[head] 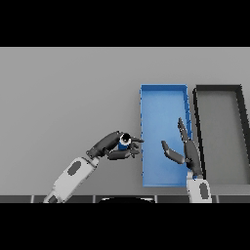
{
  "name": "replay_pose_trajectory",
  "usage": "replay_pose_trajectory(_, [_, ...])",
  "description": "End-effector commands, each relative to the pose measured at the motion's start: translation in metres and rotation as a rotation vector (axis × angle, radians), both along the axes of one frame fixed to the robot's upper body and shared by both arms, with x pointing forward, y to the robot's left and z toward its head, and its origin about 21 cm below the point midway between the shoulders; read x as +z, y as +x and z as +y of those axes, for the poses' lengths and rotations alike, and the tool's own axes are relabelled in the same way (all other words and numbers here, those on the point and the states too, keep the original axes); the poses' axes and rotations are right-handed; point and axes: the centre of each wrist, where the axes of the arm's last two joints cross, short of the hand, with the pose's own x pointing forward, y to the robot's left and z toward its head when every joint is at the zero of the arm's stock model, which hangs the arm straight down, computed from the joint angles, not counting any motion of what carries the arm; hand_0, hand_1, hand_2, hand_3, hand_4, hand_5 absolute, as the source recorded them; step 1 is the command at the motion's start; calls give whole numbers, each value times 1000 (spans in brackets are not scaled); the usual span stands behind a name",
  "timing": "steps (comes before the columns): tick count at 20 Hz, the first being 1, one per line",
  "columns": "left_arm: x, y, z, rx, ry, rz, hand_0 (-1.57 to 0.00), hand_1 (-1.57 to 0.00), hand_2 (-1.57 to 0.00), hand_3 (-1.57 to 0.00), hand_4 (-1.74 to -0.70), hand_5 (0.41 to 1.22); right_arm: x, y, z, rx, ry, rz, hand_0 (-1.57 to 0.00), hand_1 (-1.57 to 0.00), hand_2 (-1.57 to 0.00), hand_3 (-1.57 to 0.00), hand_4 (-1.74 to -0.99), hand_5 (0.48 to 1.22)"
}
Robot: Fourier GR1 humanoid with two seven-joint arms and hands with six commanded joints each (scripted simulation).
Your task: Pick up the blue pipe and place it into the blue bin.
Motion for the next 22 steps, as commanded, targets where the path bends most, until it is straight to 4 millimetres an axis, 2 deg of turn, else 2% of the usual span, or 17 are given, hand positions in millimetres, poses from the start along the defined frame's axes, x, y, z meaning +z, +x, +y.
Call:
replay_pose_trajectory(1, [0, -1, -1, 1, -8, -3, -1570, -1570, -1570, -1443, -1730, 1220, -3, -2, -2, -3, 4, 4, 1, 1, 1, 1, -1192, 628])
replay_pose_trajectory(2, [2, 1, 1, 2, -6, -16, -1570, -1570, -1570, -1443, -1731, 1220, -2, -2, -2, -9, 3, -2, 1, 1, 1, 1, -1209, 623])
replay_pose_trajectory(5, [0, -2, 2, 8, -1, -22, -1570, -1571, -1571, -1438, -1731, 1220, 3, -5, -1, 17, 30, -34, 1, 1, 1, 1, -1191, 619])
replay_pose_trajectory(8, [-3, -1, -2, 0, 4, -8, -1571, -1571, -1571, -1440, -1731, 1221, 31, 1, -8, 144, 143, -70, 1, 1, 1, 1, -1199, 593])
replay_pose_trajectory(11, [1, 1, 1, -3, -1, -29, -1571, -1571, -1571, -1440, -1730, 1221, 62, 7, -14, 312, 133, -59, 1, 1, 1, 1, -1232, 550])
replay_pose_trajectory(15, [-3, 3, 1, -8, 16, -11, -1571, -1571, -1571, -1439, -1731, 1221, 110, 12, 6, 519, 50, -104, 1, 1, 1, 1, -1286, 520])
replay_pose_trajectory(18, [0, 5, -2, -4, 21, -19, -1571, -1571, -1571, -1438, -1732, 1221, 134, 20, 22, 647, 9, -95, 1, 1, 1, 1, -1301, 520])
replay_pose_trajectory(22, [0, 2, -5, -9, 24, -26, -1571, -1571, -1571, -1436, -1732, 1221, 153, 27, 45, 771, -50, -111, 1, 1, 1, 1, -1300, 529])
